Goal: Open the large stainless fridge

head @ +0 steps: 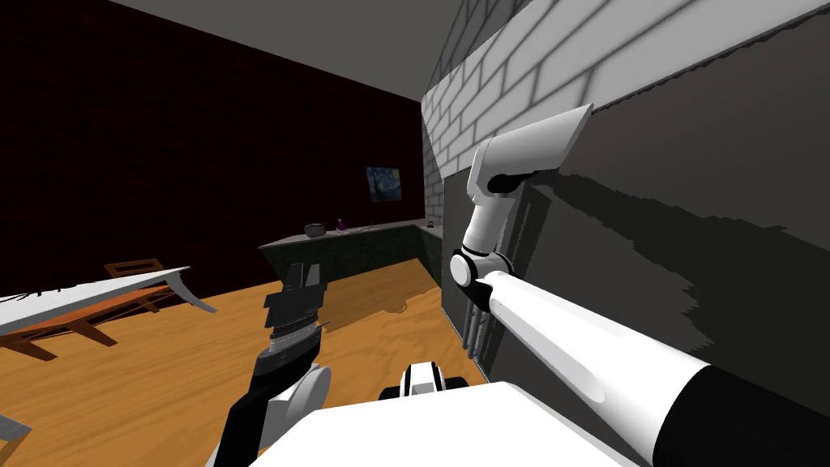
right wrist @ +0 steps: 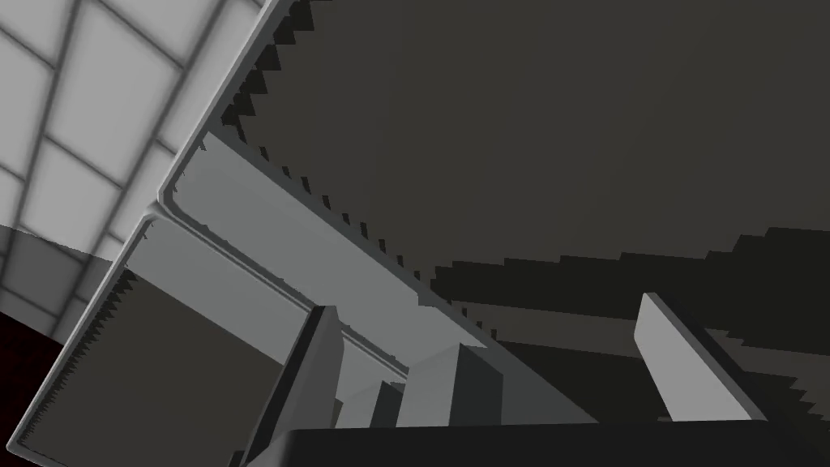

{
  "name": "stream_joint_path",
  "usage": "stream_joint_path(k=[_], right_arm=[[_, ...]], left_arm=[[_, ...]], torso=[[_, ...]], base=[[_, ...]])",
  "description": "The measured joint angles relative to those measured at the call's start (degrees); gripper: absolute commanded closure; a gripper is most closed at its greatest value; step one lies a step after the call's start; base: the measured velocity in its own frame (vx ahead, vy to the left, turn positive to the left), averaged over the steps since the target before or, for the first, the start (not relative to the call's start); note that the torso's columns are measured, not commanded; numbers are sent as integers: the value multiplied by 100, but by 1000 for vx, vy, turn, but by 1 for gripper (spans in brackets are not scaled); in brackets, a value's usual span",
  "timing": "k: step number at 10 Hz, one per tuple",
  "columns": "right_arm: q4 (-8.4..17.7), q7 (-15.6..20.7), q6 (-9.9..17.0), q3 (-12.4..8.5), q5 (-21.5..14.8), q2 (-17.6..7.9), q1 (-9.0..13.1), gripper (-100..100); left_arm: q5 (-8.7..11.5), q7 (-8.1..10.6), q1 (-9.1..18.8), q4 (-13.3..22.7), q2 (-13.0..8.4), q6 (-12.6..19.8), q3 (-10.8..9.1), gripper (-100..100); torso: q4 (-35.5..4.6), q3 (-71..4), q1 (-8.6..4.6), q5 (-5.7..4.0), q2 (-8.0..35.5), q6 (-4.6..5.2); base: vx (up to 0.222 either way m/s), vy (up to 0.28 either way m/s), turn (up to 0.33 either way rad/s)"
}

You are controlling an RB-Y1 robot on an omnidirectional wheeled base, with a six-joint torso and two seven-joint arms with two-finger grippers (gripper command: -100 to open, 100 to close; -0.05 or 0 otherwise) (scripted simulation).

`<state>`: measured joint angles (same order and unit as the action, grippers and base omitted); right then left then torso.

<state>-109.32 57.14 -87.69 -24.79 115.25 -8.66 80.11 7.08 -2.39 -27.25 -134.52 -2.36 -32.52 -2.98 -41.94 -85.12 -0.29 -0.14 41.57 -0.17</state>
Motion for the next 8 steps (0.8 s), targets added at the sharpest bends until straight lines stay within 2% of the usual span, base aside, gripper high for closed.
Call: stream_joint_path(k=[5, 7, 8], right_arm=[[184, 346, -398, -152, 797, 6, 298, -100], [200, 447, -637, -167, 947, 15, 370, -100], [199, 454, -663, -168, 954, 17, 370, -100]], left_arm=[[0, 0, 0, 0, 0, 0, 0, 0], [0, 0, 0, 0, 0, 0, 0, 0], [0, 0, 0, 0, 0, 0, 0, 0]], torso=[[-22, 36, 37, 16, 43, 12], [-26, 44, 40, 19, 57, 5], [-29, 44, 35, 18, 56, 11]], base=[[-51, 10, 86], [-20, 4, 13], [-5, 1, -6]])
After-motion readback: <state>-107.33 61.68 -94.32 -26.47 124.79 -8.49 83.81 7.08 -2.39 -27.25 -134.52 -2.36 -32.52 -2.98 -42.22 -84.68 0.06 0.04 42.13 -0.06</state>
